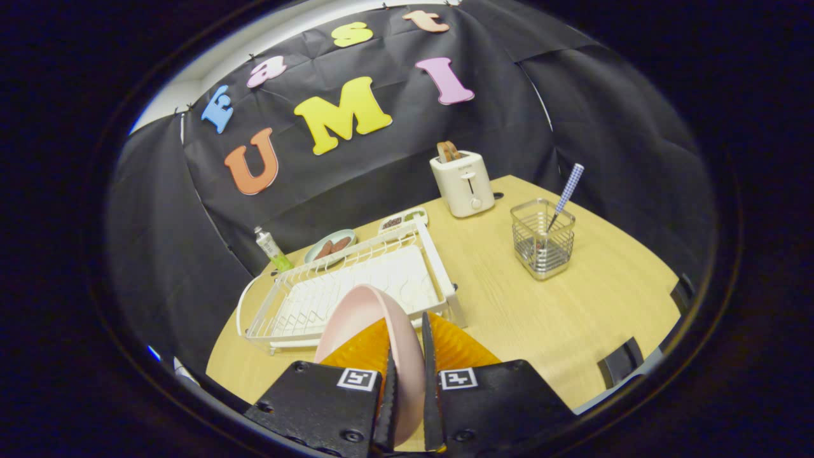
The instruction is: Take the plate from the dish rack, then take the spoon from the basket and place it into the plate.
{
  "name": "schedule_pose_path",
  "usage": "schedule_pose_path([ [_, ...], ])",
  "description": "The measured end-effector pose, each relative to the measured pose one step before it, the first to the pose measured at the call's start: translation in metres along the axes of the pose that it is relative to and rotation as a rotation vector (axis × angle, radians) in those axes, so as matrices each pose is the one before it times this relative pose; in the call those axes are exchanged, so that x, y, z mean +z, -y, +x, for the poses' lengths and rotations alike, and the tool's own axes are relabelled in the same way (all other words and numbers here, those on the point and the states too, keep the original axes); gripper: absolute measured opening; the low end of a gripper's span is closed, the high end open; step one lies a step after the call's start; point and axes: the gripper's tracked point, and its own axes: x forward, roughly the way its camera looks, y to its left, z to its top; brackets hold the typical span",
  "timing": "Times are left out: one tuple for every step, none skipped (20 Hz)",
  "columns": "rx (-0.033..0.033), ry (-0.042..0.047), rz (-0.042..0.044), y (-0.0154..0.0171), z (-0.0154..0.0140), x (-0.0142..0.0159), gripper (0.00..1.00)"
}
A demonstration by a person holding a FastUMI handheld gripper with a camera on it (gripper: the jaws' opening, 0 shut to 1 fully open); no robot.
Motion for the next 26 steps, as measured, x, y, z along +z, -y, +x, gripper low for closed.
schedule_pose_path([
  [0.00049,-0.01341,0.01926,0.00589,0.00199,-0.00794,0.23],
  [-0.00331,-0.01859,0.01509,0.00605,0.00316,-0.00799,0.23],
  [-0.00153,-0.01592,0.01817,0.00405,0.00428,-0.00727,0.23],
  [0.00488,-0.01539,0.01257,0.00151,0.00437,-0.00638,0.23],
  [0.00549,-0.01179,0.01183,0.00160,0.00266,-0.00692,0.23],
  [0.00100,-0.00966,0.00472,0.00201,0.00461,-0.00385,0.23],
  [0.00079,-0.00923,0.00583,0.00166,0.00451,-0.00319,0.23],
  [0.01217,-0.01373,0.01606,-0.00080,0.00545,-0.00204,0.23],
  [0.01407,-0.01302,0.00843,-0.00053,0.00248,-0.00378,0.23],
  [0.00808,-0.01094,0.00646,0.00110,0.00362,-0.00179,0.23],
  [-0.00430,-0.00876,0.01150,0.00182,0.00411,-0.00155,0.23],
  [-0.00072,-0.00180,0.00840,0.00175,0.00159,0.00085,0.24],
  [-0.00859,0.00016,0.00585,0.00369,0.00206,-0.00080,0.25],
  [0.00112,-0.00014,0.00301,0.00160,0.00039,0.00052,0.25],
  [0.00401,-0.00584,-0.00085,0.00045,0.00154,-0.00057,0.29],
  [0.00554,0.00330,0.00007,0.00062,0.00191,0.00142,0.31],
  [0.00323,0.00260,-0.00573,0.00090,-0.00175,0.00098,0.35],
  [0.00147,0.00871,-0.01230,0.00047,0.00029,0.00373,0.37],
  [-0.00128,0.01764,-0.01935,0.00106,-0.00239,0.00279,0.40],
  [-0.00495,0.02761,-0.02747,0.00238,-0.00486,0.00451,0.41],
  [-0.01120,0.03524,-0.03484,0.00238,-0.00474,0.00628,0.45],
  [-0.01373,0.03982,-0.03951,0.00429,-0.00605,0.00757,0.48],
  [-0.01181,0.03925,-0.04029,0.00267,-0.00550,0.00652,0.54],
  [-0.01088,0.03863,-0.03639,0.00470,-0.00709,0.00955,0.60],
  [-0.01358,0.03955,-0.03271,0.00561,-0.00462,0.00818,0.68],
  [-0.01426,0.04356,-0.03802,0.00686,-0.00679,0.01000,0.77],
])
